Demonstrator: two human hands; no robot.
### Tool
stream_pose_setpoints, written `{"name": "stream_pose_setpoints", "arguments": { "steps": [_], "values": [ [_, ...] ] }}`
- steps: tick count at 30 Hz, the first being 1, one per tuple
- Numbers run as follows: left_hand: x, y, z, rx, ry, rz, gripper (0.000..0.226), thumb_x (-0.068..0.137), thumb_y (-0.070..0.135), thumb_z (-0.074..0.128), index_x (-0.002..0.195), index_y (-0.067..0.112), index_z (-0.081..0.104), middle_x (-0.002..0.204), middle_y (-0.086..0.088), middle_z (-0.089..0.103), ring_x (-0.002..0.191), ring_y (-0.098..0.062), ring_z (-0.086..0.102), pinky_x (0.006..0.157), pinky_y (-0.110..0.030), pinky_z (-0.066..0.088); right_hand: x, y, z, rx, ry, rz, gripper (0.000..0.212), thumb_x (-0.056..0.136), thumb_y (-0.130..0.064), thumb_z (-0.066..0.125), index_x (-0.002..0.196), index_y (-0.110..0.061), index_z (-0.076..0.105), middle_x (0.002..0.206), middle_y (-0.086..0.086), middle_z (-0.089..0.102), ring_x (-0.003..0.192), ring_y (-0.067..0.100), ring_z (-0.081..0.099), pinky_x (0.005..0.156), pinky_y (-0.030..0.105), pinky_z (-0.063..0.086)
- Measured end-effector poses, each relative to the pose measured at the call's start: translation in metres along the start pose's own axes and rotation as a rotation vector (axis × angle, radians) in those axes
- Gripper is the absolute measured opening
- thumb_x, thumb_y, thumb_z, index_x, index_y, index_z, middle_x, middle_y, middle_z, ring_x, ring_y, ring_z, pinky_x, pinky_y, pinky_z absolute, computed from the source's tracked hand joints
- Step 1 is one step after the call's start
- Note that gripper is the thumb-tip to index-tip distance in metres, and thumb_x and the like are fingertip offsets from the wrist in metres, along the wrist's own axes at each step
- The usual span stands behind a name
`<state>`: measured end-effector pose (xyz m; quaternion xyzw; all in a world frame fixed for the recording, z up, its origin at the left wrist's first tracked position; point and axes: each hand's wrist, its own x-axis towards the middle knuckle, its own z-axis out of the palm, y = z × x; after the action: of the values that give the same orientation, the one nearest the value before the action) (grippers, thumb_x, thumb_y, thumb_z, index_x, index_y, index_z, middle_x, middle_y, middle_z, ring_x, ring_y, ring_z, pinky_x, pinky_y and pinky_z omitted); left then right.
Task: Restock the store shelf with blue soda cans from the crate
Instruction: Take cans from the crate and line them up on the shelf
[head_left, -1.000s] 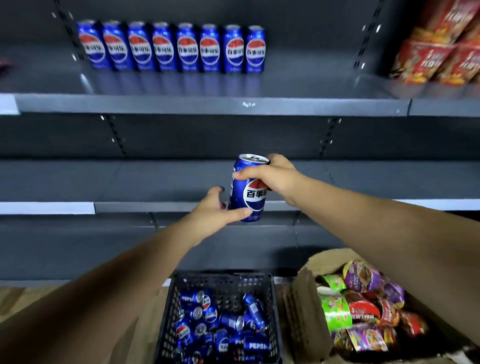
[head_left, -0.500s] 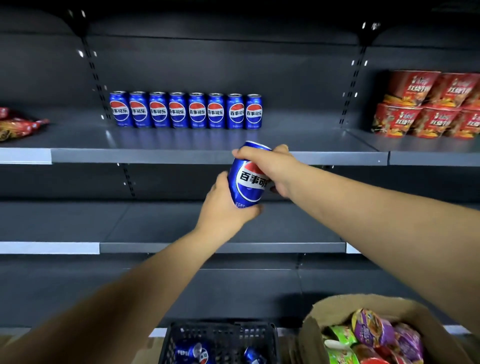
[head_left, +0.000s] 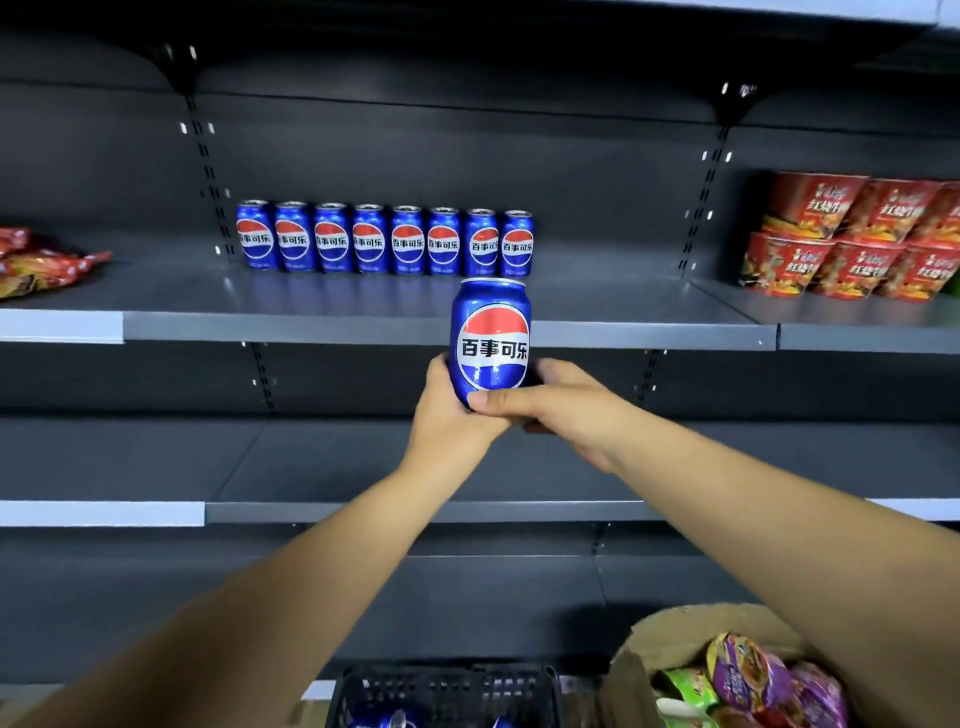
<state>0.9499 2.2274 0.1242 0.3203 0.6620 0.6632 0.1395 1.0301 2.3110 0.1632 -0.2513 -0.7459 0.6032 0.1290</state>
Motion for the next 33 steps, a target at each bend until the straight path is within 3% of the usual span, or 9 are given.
{"name": "stream_pose_setpoints", "arguments": {
  "steps": [6,10,13,16,19,21,24,29,33],
  "values": [
    [0.022,0.002,-0.014,-0.002,-0.023,0.060,0.069,0.061,0.015,0.081,0.120,0.022,0.046,0.098,0.016,0.063,0.091,-0.001,0.062,0.074,-0.019,0.050,0.019,-0.017,0.004,0.038,0.028,-0.074,0.046,0.070,-0.005,0.079,0.114,-0.008,0.063,0.103,0.007,0.072,0.092,0.017,0.069,0.075,0.021,0.055],
    [0.031,-0.008,-0.017,-0.018,-0.060,0.091,0.081,0.045,0.030,0.076,0.120,0.023,0.046,0.100,0.014,0.065,0.092,-0.003,0.063,0.076,-0.024,0.054,0.029,-0.015,0.011,0.010,0.034,-0.100,0.037,0.069,-0.005,0.080,0.101,-0.016,0.066,0.098,0.003,0.072,0.087,0.011,0.067,0.072,0.017,0.055],
    [0.040,-0.012,-0.018,0.022,-0.088,0.120,0.077,0.047,0.028,0.076,0.117,0.025,0.045,0.099,0.016,0.063,0.089,0.004,0.061,0.068,-0.014,0.049,0.038,-0.012,0.017,0.010,0.079,-0.113,0.038,0.067,-0.002,0.081,0.099,-0.017,0.065,0.097,0.001,0.071,0.083,0.007,0.066,0.066,0.013,0.053],
    [0.055,-0.014,-0.021,0.053,-0.181,0.136,0.075,0.054,0.016,0.086,0.113,0.030,0.042,0.103,0.015,0.061,0.093,0.001,0.061,0.071,-0.016,0.051,0.048,-0.014,0.012,0.002,0.135,-0.117,0.035,0.066,-0.003,0.082,0.093,-0.018,0.066,0.091,0.000,0.072,0.078,0.009,0.067,0.059,0.017,0.053],
    [0.076,-0.013,-0.027,0.157,-0.330,0.152,0.076,0.059,0.014,0.088,0.109,0.043,0.037,0.110,0.022,0.057,0.102,0.005,0.056,0.081,-0.011,0.047,0.063,-0.017,0.001,-0.061,0.199,-0.123,0.039,0.063,-0.009,0.086,0.096,-0.016,0.066,0.094,0.002,0.073,0.087,0.015,0.069,0.075,0.029,0.057],
    [0.095,-0.013,-0.029,0.266,-0.386,0.153,0.087,0.061,0.021,0.087,0.127,0.042,0.034,0.126,0.021,0.050,0.118,0.003,0.048,0.098,-0.016,0.041,0.077,-0.020,-0.010,-0.145,0.274,-0.126,0.050,0.058,-0.016,0.089,0.100,-0.015,0.062,0.096,-0.001,0.071,0.092,0.015,0.067,0.084,0.031,0.054],
    [0.125,-0.017,-0.028,0.455,-0.325,0.087,0.105,0.065,0.030,0.085,0.148,0.021,0.022,0.139,0.011,0.035,0.134,-0.008,0.032,0.110,-0.027,0.028,0.098,-0.024,-0.033,-0.196,0.343,-0.137,0.051,0.058,-0.021,0.089,0.096,-0.019,0.055,0.089,-0.010,0.065,0.088,0.010,0.062,0.077,0.023,0.049],
    [0.180,-0.021,0.001,0.455,-0.111,0.180,0.034,0.081,0.010,0.070,0.114,0.012,0.063,0.109,0.002,0.061,0.106,-0.014,0.058,0.095,-0.025,0.043,0.145,-0.026,-0.080,-0.225,0.433,-0.138,0.060,0.057,-0.023,0.090,0.106,-0.014,0.056,0.098,-0.006,0.065,0.092,0.012,0.061,0.077,0.023,0.047],
    [0.215,-0.018,0.037,0.466,-0.115,0.204,0.015,0.086,0.008,0.063,0.100,0.011,0.068,0.094,0.003,0.063,0.090,-0.012,0.059,0.086,-0.023,0.045,0.187,-0.024,-0.118,-0.283,0.442,-0.129,0.064,0.056,-0.022,0.090,0.110,-0.012,0.059,0.105,-0.001,0.068,0.097,0.015,0.063,0.083,0.026,0.050]
  ]
}}
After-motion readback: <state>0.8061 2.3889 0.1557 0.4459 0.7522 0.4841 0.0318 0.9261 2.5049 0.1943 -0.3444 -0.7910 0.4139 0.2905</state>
